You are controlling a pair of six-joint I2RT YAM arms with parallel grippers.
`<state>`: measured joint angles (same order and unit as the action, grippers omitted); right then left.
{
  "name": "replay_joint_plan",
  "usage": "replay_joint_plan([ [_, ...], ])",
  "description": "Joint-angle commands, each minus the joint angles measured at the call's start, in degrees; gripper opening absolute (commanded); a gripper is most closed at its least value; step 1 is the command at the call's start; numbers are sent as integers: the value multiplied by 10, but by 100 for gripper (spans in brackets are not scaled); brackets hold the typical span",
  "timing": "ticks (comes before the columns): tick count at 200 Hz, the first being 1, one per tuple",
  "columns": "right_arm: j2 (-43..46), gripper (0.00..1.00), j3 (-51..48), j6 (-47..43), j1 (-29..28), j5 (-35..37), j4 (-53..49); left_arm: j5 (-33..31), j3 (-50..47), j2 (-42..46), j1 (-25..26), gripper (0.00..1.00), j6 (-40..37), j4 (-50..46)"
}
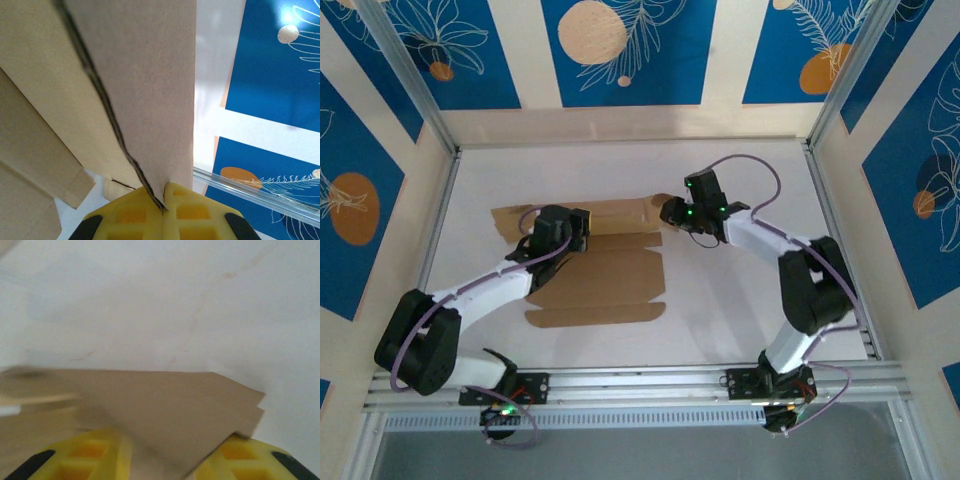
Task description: Fold the paper box
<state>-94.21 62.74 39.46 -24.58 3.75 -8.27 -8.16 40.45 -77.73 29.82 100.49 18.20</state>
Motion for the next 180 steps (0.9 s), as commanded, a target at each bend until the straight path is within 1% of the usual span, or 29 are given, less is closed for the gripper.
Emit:
replay_joint_plan([
  [1, 66, 37, -31, -78, -15, -7, -3, 8, -2, -5, 10, 0, 7, -26],
  [7, 82, 36, -43, -92, -18, -12, -6, 8, -2, -5, 10, 0, 8, -26],
  [12, 94, 34, -52, -102, -23, -16, -8, 8, -2, -5, 10, 0, 8, -26],
  [22, 112, 24, -62, -124, -32, -31, -22, 8, -2, -6, 10, 0, 8, -25],
  [24, 116, 21, -64, -129, -34, -36, -27, 8, -2, -6, 10, 0, 9, -25],
  [32, 121, 11, -65, -140, -40, -46, -48, 9, -2, -7, 10, 0, 9, -24],
  [46, 116, 0, -68, -139, -44, -77, -73, 11, -1, -8, 10, 0, 9, -23],
  [59, 105, 0, -74, -142, -56, -100, -82, 12, -1, -8, 10, 0, 9, -23],
  [72, 90, 0, -75, -148, -75, -84, -90, 11, -1, -6, 10, 0, 9, -24],
  [83, 69, 0, -70, -146, -80, -75, -93, 10, 0, -5, 10, 0, 9, -27],
  [107, 12, 0, -45, -139, -70, -70, -102, 12, 2, -2, 10, 0, 9, -29],
  [138, -33, 0, -23, -137, -61, -64, -106, 11, 7, 2, 10, 0, 4, -39],
  [176, -68, 0, 10, -143, -21, -75, -105, 25, 8, -8, 10, 0, 3, -35],
  [180, -74, 1, 17, -145, -17, -76, -108, 26, 8, -8, 11, 0, 3, -34],
])
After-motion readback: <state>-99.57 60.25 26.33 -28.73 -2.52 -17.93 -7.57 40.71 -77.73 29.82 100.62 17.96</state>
